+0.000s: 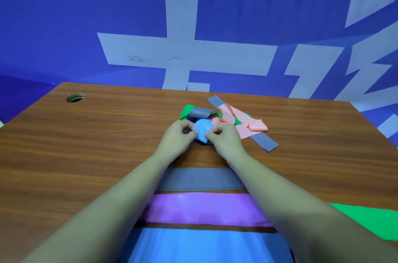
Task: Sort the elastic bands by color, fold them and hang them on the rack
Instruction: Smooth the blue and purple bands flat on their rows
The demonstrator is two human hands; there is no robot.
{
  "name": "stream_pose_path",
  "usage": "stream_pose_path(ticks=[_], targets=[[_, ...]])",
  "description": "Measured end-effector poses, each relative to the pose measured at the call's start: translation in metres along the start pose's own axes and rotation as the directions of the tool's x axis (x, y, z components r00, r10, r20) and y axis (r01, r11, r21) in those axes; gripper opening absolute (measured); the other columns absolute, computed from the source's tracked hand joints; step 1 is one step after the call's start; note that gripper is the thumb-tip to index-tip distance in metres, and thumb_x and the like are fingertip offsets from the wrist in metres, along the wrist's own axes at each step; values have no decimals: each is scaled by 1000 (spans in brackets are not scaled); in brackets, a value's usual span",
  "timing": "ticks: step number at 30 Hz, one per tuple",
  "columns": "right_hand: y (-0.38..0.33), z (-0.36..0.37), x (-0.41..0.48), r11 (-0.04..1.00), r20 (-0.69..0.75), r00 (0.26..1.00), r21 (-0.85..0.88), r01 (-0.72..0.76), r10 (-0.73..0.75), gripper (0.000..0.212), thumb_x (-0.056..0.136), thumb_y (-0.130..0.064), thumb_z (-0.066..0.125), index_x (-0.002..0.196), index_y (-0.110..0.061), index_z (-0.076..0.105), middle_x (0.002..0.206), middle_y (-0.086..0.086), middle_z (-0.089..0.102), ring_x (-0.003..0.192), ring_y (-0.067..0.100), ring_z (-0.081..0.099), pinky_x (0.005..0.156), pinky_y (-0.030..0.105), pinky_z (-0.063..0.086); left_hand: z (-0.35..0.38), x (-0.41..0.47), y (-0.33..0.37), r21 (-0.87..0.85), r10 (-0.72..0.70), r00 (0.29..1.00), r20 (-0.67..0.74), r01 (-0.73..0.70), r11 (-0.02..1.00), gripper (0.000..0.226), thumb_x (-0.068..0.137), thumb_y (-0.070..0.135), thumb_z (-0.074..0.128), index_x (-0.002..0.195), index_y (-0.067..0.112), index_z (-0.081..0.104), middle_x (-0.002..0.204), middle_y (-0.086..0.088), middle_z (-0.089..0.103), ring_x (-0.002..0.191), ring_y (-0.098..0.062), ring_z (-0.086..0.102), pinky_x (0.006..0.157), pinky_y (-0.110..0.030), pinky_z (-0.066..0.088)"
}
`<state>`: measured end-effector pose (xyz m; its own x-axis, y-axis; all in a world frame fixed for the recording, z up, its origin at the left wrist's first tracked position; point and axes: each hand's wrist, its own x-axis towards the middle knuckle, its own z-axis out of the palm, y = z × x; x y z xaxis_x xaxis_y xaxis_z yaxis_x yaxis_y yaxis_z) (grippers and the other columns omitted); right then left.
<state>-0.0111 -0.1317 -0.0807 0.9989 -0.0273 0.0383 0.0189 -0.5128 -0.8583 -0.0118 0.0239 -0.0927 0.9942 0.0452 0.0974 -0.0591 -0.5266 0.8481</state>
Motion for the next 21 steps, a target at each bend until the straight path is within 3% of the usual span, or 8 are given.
stream_pose_path(ticks=[2,5,11,14,17,19,21], targets=[[-22,-15,-6,988,-41,999,155,-11,17,21,83,-6,66,63,-12,60,63,-5,53,59,7,46,56,18,38,-12,-1,18,-141,42,998,-43,-48,989,15,86,13,65,76,22,59,73,8,59,61,-10,51,63,-29,44],[-62,-44,-16,952,-59,998,303,34,-17,24,84,-4,64,63,-13,56,68,-1,53,61,10,48,56,16,40,-37,-6,57,-229,162,983,-89,-179,957,19,90,8,64,78,23,60,76,10,62,70,-2,54,67,-17,42],[-138,-96,-42,905,-126,974,363,222,-189,16,85,-8,66,72,-16,60,75,4,62,70,12,58,59,21,44,-77,-35,130,-386,302,940,-157,-340,858,12,93,5,61,88,16,61,74,11,65,68,2,56,68,-14,44],[-161,-111,-59,899,-95,974,376,226,-205,18,87,-9,64,73,-17,58,71,-1,63,62,9,64,58,23,45,-91,-52,156,-428,308,930,-199,-365,827,5,92,12,64,97,14,62,83,0,68,75,-4,60,77,-26,48],[-177,-126,-76,877,-97,971,417,239,-218,17,88,-9,62,74,-17,59,68,-2,65,61,11,66,62,27,50,-102,-66,172,-422,319,943,-89,-326,846,17,90,22,67,106,19,62,96,-12,74,87,-17,66,82,-35,50],[-189,-137,-87,866,-127,961,419,275,-244,13,87,-8,62,75,-14,60,69,0,64,60,12,64,61,28,53,-104,-76,177,-354,350,935,49,-312,882,33,84,24,72,115,18,60,105,-7,74,98,-16,69,87,-32,52],[-201,-148,-97,854,-169,950,417,312,-264,8,86,-6,62,79,-10,62,74,5,63,63,14,62,60,28,55,-100,-88,175,-281,352,929,112,-310,908,29,84,18,72,111,13,63,105,-3,74,96,-12,70,85,-28,53]])
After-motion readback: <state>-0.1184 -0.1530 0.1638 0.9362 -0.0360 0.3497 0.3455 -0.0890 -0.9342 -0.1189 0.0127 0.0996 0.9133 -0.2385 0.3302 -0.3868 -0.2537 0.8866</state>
